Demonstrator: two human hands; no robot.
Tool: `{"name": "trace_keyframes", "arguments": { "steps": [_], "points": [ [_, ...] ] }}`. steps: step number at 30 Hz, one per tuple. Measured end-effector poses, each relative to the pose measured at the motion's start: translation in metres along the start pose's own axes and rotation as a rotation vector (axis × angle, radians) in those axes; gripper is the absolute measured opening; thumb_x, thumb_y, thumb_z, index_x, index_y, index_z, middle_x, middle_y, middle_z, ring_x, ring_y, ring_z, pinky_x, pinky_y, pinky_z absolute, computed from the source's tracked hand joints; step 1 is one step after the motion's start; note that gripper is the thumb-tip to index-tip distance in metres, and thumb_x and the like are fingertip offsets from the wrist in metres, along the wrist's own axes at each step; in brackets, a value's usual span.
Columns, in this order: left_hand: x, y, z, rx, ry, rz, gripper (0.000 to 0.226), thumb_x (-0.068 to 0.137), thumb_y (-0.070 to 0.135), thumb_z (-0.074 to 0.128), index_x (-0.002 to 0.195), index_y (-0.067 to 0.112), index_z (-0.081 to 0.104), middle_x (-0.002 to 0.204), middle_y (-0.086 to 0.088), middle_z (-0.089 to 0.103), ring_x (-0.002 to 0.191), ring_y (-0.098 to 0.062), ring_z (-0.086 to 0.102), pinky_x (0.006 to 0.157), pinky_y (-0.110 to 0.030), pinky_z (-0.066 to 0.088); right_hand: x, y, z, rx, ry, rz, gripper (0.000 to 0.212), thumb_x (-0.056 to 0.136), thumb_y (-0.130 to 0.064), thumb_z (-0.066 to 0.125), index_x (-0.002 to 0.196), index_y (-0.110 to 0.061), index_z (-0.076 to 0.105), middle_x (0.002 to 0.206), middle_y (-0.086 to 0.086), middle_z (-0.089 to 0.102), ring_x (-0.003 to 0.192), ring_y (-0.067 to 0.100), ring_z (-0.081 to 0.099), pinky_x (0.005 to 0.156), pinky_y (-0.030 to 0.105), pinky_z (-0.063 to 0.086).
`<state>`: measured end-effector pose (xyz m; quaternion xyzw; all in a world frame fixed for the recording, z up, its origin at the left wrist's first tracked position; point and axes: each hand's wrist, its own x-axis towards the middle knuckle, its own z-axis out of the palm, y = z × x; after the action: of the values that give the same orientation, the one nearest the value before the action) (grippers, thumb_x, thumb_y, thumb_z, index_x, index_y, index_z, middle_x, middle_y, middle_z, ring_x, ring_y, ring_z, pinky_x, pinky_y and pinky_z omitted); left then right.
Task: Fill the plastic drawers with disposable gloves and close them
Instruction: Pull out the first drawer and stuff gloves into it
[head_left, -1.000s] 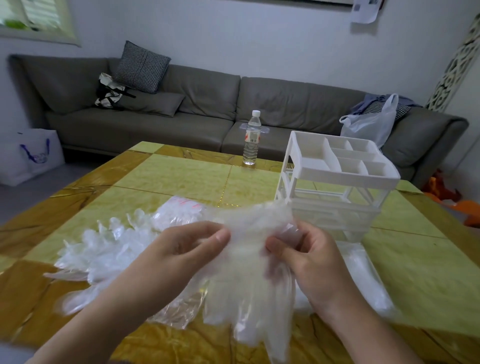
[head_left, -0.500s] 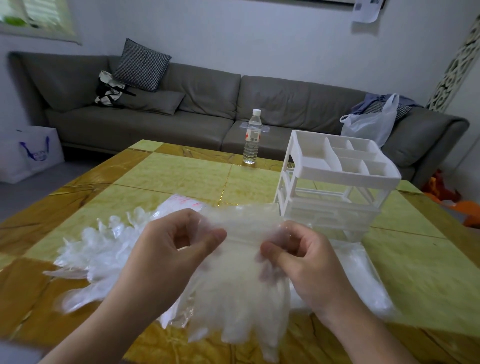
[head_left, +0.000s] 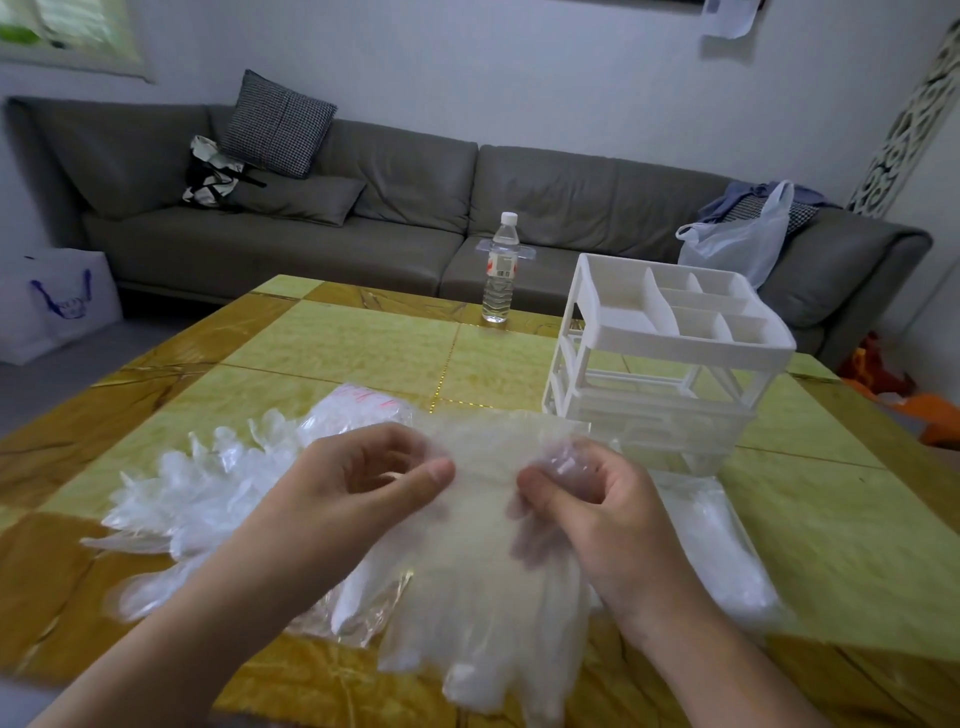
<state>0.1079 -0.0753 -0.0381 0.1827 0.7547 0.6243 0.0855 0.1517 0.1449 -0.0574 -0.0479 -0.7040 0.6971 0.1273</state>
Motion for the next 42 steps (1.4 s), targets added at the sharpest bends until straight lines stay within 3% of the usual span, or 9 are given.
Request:
{"name": "trace_keyframes", "arguments": {
  "steps": [10, 15, 18, 21, 26, 30, 34, 38, 42],
  "points": [
    [0.002, -0.001, -0.006, 0.244, 0.04, -0.065, 0.056, 0.08, 0.058, 0.075, 0.063, 0.011, 0.05, 0.053, 0.002, 0.039, 0.048, -0.015, 0.031, 0.049, -0.028, 0.027, 0.003, 0.004, -0.003, -0.017, 0.103, 0.008, 0.01, 0.096, -0.003, 0.073, 0.092, 0.003, 0.067, 0.071, 0.014, 0.074, 0.052, 0.031, 0.067, 0.051, 0.039, 0.056],
    [0.002, 0.0, -0.011, 0.232, -0.001, -0.134, 0.07, 0.078, 0.066, 0.071, 0.071, 0.001, 0.047, 0.066, -0.026, 0.063, 0.048, -0.019, 0.052, 0.05, -0.03, 0.029, 0.005, 0.006, -0.004, -0.001, 0.136, 0.011, 0.01, 0.096, -0.002, 0.073, 0.088, 0.0, 0.067, 0.069, 0.015, 0.072, 0.05, 0.032, 0.067, 0.048, 0.037, 0.054],
    [0.002, 0.0, -0.014, 0.131, -0.005, -0.21, 0.059, 0.074, 0.071, 0.075, 0.099, 0.018, 0.066, 0.086, -0.005, 0.079, 0.08, -0.026, 0.075, 0.073, -0.041, 0.047, 0.003, 0.003, -0.004, 0.012, 0.117, 0.013, 0.009, 0.096, -0.002, 0.073, 0.091, 0.002, 0.066, 0.07, 0.015, 0.072, 0.051, 0.032, 0.067, 0.047, 0.036, 0.054],
    [0.0, -0.001, -0.007, 0.068, 0.03, -0.243, 0.05, 0.07, 0.072, 0.07, 0.108, 0.039, 0.069, 0.095, 0.013, 0.076, 0.095, -0.003, 0.066, 0.087, -0.035, 0.046, 0.0, 0.001, 0.0, 0.025, 0.045, 0.038, 0.01, 0.096, -0.001, 0.072, 0.094, 0.003, 0.064, 0.073, 0.018, 0.074, 0.049, 0.033, 0.066, 0.045, 0.036, 0.053],
    [0.003, -0.013, 0.014, 0.167, -0.021, -0.116, 0.03, 0.096, 0.037, 0.068, 0.08, 0.012, 0.07, 0.064, 0.004, 0.07, 0.057, -0.007, 0.061, 0.058, -0.019, 0.045, -0.005, 0.005, 0.008, -0.022, -0.037, 0.048, 0.026, 0.096, -0.011, 0.076, 0.094, 0.011, 0.061, 0.074, 0.022, 0.074, 0.051, 0.036, 0.067, 0.047, 0.037, 0.053],
    [0.003, -0.019, 0.016, 0.252, -0.015, -0.078, 0.031, 0.103, 0.033, 0.059, 0.073, 0.024, 0.061, 0.058, 0.007, 0.057, 0.055, -0.01, 0.056, 0.061, -0.029, 0.046, -0.005, 0.003, 0.007, 0.007, -0.031, 0.073, 0.037, 0.1, -0.027, 0.07, 0.091, 0.009, 0.064, 0.073, 0.024, 0.073, 0.052, 0.035, 0.068, 0.048, 0.037, 0.055],
    [0.0, -0.016, 0.016, 0.099, 0.003, -0.083, 0.038, 0.106, 0.038, 0.051, 0.087, 0.006, 0.061, 0.075, -0.016, 0.065, 0.071, -0.035, 0.062, 0.08, -0.052, 0.052, -0.003, 0.008, 0.004, -0.122, 0.071, 0.03, 0.041, 0.106, -0.033, 0.062, 0.08, -0.002, 0.071, 0.063, 0.009, 0.066, 0.055, 0.017, 0.067, 0.053, 0.03, 0.052],
    [0.0, -0.016, 0.019, 0.115, 0.075, -0.088, 0.041, 0.104, 0.04, 0.053, 0.088, 0.002, 0.056, 0.067, 0.0, 0.052, 0.062, -0.017, 0.052, 0.066, -0.045, 0.045, -0.003, 0.008, 0.005, -0.134, 0.036, 0.024, 0.044, 0.1, -0.045, 0.069, 0.085, -0.004, 0.073, 0.072, 0.01, 0.064, 0.067, 0.019, 0.063, 0.065, 0.033, 0.051],
    [0.002, -0.013, 0.016, 0.074, 0.076, -0.064, 0.032, 0.101, 0.04, 0.06, 0.078, 0.017, 0.063, 0.062, 0.002, 0.053, 0.056, -0.016, 0.051, 0.057, -0.035, 0.043, -0.004, 0.003, 0.003, -0.01, -0.002, 0.091, 0.018, 0.1, -0.012, 0.071, 0.094, 0.005, 0.068, 0.07, 0.02, 0.071, 0.059, 0.029, 0.067, 0.051, 0.035, 0.057]
  ]
}}
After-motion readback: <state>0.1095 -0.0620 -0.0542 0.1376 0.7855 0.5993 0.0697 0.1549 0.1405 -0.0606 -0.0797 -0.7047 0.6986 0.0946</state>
